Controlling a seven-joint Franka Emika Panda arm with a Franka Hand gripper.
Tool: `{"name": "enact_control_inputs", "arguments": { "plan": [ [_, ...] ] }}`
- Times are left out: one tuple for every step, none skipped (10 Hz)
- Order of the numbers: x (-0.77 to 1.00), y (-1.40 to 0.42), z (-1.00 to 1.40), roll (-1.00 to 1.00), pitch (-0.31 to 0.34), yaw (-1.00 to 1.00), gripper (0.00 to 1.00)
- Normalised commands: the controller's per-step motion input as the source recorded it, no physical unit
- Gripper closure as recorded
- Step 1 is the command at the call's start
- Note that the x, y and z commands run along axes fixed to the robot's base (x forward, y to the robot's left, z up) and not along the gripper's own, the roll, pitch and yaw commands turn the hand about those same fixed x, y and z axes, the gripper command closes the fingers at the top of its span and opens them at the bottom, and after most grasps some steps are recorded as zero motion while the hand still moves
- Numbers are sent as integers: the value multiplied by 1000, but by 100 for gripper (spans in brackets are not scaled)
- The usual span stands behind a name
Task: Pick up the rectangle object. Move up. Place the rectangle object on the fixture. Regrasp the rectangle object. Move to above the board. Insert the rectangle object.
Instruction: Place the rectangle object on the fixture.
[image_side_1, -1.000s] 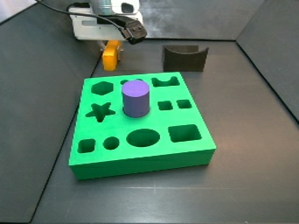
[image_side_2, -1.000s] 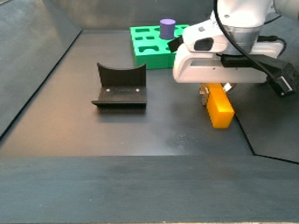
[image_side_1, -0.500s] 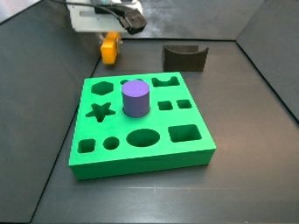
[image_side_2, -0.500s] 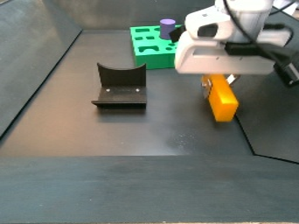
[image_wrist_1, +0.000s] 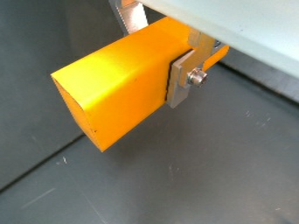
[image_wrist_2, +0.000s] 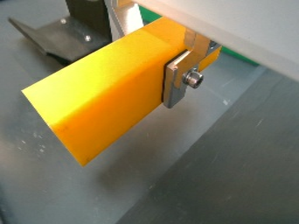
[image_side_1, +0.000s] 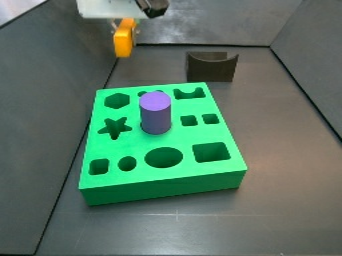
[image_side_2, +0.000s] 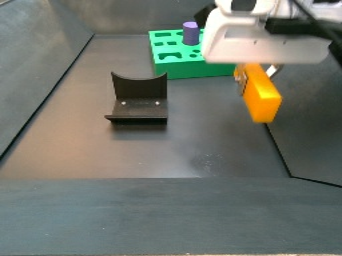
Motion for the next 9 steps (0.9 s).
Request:
{"name": "enact_control_inputs", "arguments": {
  "plan": [
    [-12, -4, 1000, -8, 11, -3, 100],
    [-16, -5, 1000, -11, 15, -4, 100],
    [-20, -6, 1000, -13, 19, -4, 100],
    [-23, -7, 1000, -17, 22, -6, 100],
    [-24, -7, 1000, -19, 25, -6, 100],
    [-16, -6, 818, -23, 30, -7, 100],
    [-12, -5, 716, -26, 35, -8, 100],
    [-2, -3, 512, -32, 49, -9, 100],
    [5, -1, 359, -35, 55, -10, 100]
  ]
}}
